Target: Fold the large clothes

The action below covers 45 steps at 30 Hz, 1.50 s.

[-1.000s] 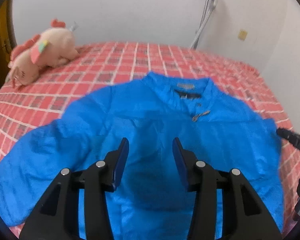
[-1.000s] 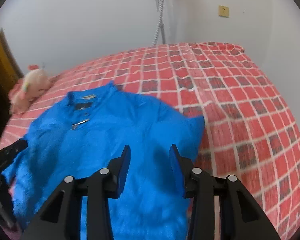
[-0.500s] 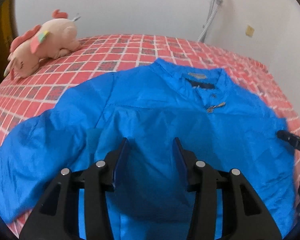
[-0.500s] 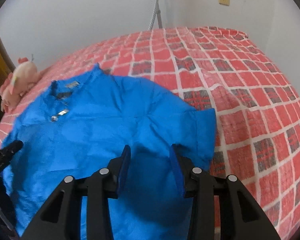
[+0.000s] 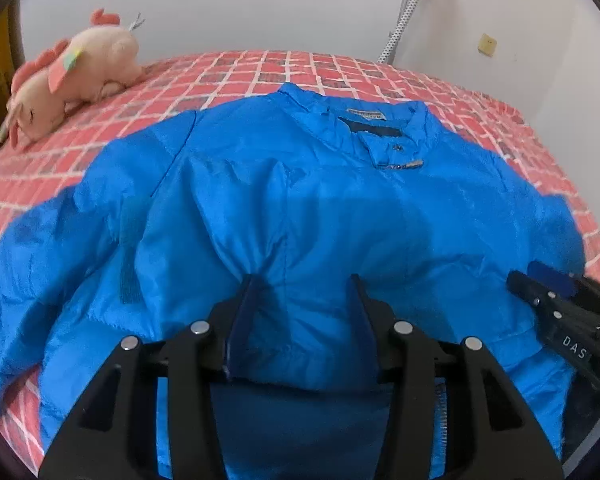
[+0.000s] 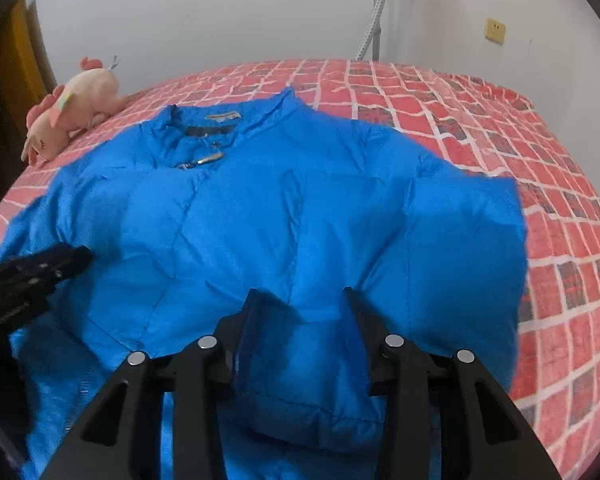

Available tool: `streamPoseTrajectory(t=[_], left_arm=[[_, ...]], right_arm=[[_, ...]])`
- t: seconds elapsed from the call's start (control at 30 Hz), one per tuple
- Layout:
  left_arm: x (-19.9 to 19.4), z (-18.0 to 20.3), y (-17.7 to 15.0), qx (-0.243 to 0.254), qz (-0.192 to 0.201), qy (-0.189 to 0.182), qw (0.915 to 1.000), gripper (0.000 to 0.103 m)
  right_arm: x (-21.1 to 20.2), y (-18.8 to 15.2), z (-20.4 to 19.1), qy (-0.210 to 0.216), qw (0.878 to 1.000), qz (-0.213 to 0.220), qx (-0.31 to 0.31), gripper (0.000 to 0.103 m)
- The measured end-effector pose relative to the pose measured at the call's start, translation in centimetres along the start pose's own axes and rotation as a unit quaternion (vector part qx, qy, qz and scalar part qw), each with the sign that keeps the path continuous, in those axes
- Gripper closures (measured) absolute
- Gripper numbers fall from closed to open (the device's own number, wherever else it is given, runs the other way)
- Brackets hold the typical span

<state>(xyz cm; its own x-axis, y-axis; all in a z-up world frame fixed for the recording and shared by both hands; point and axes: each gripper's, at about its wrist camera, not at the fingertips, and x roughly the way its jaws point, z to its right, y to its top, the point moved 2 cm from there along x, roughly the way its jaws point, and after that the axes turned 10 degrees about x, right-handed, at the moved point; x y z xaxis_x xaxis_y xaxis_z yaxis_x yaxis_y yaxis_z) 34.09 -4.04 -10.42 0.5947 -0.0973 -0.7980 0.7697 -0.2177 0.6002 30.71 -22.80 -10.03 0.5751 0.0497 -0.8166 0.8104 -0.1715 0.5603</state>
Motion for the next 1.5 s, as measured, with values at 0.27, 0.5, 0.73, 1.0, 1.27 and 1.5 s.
streamPoseTrajectory(t=[0.27, 0.5, 0.73, 1.0, 1.27, 1.5], left_arm=[[0.4, 0.8, -0.4, 0.024, 0.008, 0.031, 0.9992, 0.057], [0.4, 0.7, -0.4, 0.027, 0.009, 0.034, 0.9990, 0.057], [-1.6, 1.4, -0.3, 0.045, 0.025, 0.051, 0.9974, 0.046], [-7.6, 0.2, 0.0, 0.048, 0.080, 0.065, 0.9935, 0.024], [-14.2, -7.7, -3.9, 0.017, 0.104, 0.153, 0.9826, 0.016], [-17.1, -18.7, -9.2, -0.076, 0.059, 0.232, 0.9679, 0.014]], right_arm=[[0.2, -0.3, 0.0, -0.006, 1.000, 0.006, -0.001, 0.061], [0.2, -0.1, -0.1, -0.007, 1.000, 0.001, -0.005, 0.061], [-1.7, 0.7, 0.0, 0.020, 0.999, -0.035, 0.015, 0.043], [-5.5, 1.3, -0.8, 0.049, 0.998, -0.021, 0.014, 0.035], [-6.5, 1.1, -2.0, 0.055, 0.998, -0.011, -0.011, 0.034], [-5.2, 0.7, -2.3, 0.049, 0.998, -0.026, -0.016, 0.034]])
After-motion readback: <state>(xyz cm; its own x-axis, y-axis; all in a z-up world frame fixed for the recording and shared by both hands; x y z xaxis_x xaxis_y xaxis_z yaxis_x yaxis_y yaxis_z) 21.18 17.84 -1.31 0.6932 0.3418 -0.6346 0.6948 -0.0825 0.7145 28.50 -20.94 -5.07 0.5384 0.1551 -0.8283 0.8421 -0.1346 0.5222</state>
